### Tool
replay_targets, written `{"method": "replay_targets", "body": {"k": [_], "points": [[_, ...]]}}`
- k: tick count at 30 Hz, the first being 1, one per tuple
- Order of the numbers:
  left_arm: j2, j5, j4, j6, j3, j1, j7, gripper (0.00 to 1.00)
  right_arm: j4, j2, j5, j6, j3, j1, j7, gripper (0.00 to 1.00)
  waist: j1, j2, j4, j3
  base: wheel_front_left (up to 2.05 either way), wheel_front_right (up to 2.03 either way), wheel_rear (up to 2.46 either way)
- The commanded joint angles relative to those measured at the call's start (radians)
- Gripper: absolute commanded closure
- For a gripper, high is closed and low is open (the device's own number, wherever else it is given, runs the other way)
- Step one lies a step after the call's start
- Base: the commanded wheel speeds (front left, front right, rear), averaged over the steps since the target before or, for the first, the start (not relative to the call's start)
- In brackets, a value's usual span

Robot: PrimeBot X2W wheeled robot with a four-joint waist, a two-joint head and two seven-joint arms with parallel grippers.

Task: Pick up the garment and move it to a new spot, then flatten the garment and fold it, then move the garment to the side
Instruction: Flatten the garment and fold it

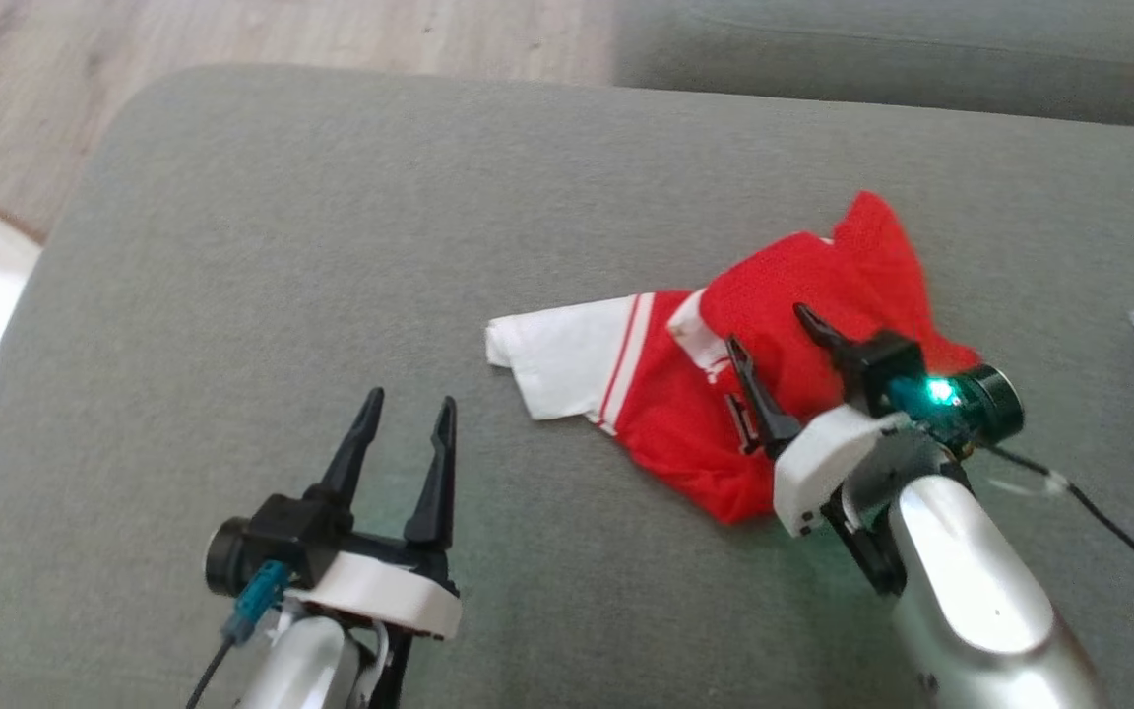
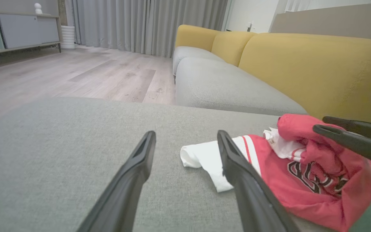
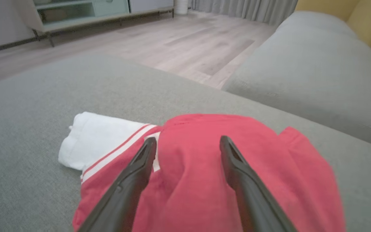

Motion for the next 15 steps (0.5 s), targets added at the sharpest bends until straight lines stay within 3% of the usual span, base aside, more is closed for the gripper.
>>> {"method": "replay_targets", "body": {"k": [1,6,7,8,15], "points": [[-0.005,0.004,-0.01,-0.009,0.033,-0.047,-0.009,0.0,0.006,0.0,-0.006,-0.001,0.026,-0.049,0.027,0.0,-0.0001,0.0,0.037,0.014,0.0,0.0,0.0],[-0.028,-0.001,0.023,-0.034,0.014,-0.065,-0.009,0.0,0.168,0.0,-0.085,-0.001,0.017,-0.136,0.126,0.0,-0.0001,0.0,0.084,0.024,0.0,0.0,0.0],[-0.03,-0.001,0.024,-0.035,0.014,-0.065,-0.009,0.0,0.184,0.0,-0.091,-0.001,0.017,-0.146,0.126,0.15,-0.0001,0.0,0.085,0.024,0.0,0.0,0.0],[-0.032,-0.002,0.024,-0.036,0.016,-0.064,-0.009,0.0,0.191,0.0,-0.089,-0.001,0.009,-0.154,0.116,1.0,-0.0001,0.0,0.085,0.023,0.0,0.0,0.0],[-0.035,0.004,0.02,-0.041,0.052,-0.052,-0.009,0.0,0.153,0.0,-0.02,-0.001,-0.076,-0.135,-0.007,1.0,-0.0001,0.0,0.007,0.006,0.0,0.0,0.0]]}}
